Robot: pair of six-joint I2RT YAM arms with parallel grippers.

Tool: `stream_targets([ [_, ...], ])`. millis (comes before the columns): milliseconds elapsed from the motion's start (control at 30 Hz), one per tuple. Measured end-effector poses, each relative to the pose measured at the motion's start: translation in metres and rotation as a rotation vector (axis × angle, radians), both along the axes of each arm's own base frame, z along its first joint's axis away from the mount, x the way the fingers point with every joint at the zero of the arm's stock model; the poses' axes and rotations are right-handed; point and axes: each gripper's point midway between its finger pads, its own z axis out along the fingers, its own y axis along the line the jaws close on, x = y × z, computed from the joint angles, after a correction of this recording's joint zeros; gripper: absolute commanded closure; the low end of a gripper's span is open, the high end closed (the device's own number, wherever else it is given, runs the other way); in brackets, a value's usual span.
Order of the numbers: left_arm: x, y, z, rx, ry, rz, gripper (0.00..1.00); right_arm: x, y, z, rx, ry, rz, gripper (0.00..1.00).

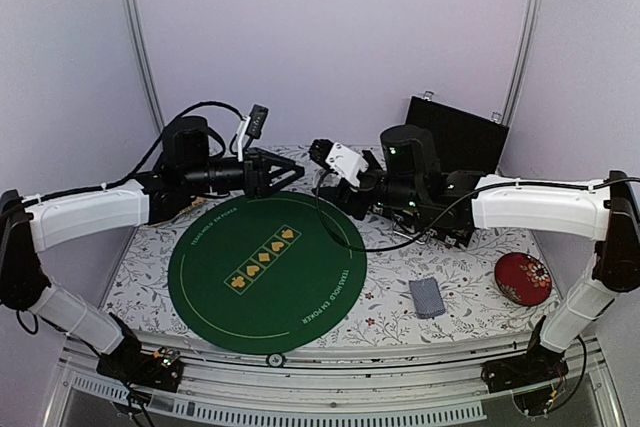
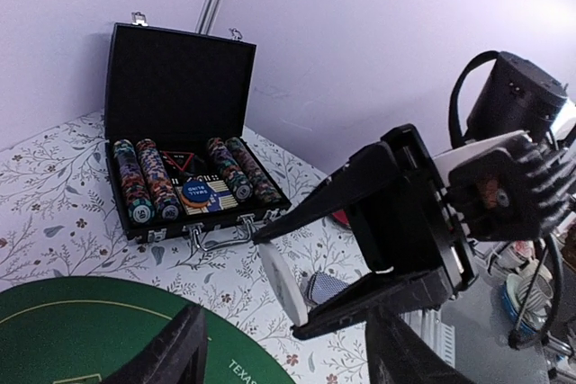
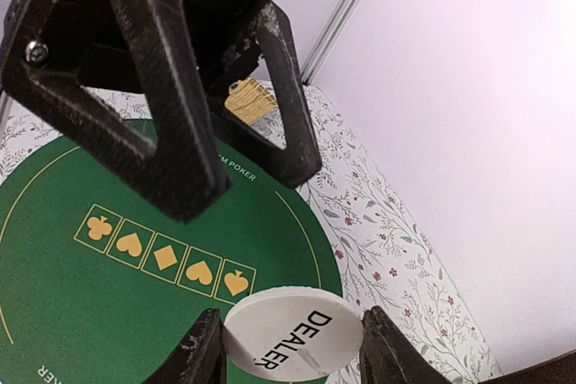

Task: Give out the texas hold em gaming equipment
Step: Pass from the right arm to the left, then place the dealer button in the dealer area.

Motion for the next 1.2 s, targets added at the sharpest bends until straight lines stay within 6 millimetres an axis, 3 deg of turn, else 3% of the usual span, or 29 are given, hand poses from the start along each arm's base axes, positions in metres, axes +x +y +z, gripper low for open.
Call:
stream_targets([
  [200,-0.006,-0.016,-0.005,0.010,0.009,-0.042,0.58,-0.004,0.011,0.002,-0.026,-0.049,0.004,0.74],
  [400,-0.002,-0.026,-0.023,0.062,0.038,-0.042,0.72,-0.001,0.013,0.005,-0.042,-0.083,-0.019,0.74],
  [533,0.000,-0.029,-0.027,0.098,0.040,-0.024,1.00,0.004,0.015,-0.003,-0.079,-0.108,-0.054,0.74],
  [633,0.008,-0.027,-0.033,0.122,0.061,0.013,1.00,0.009,0.013,-0.006,-0.111,-0.135,-0.087,0.73],
  [733,0.009,-0.026,-0.037,0.135,0.073,0.024,1.00,0.010,0.013,-0.009,-0.126,-0.145,-0.100,0.56],
  [900,0.017,-0.018,-0.041,0.148,0.085,0.062,1.00,0.014,0.011,-0.008,-0.131,-0.159,-0.125,0.09],
  [933,0.021,-0.014,-0.042,0.147,0.098,0.078,1.00,0.015,0.011,-0.007,-0.128,-0.164,-0.132,0.01],
  [1000,0.037,0.003,-0.045,0.133,0.137,0.135,1.00,0.018,0.009,-0.005,-0.119,-0.169,-0.152,0.01],
  [1100,0.075,0.058,-0.067,0.109,0.229,0.308,1.00,0.023,0.003,-0.007,-0.116,-0.169,-0.176,0.01],
  [1200,0.105,0.128,-0.111,0.101,0.368,0.518,1.00,0.030,-0.010,-0.009,-0.105,-0.143,-0.205,0.01],
])
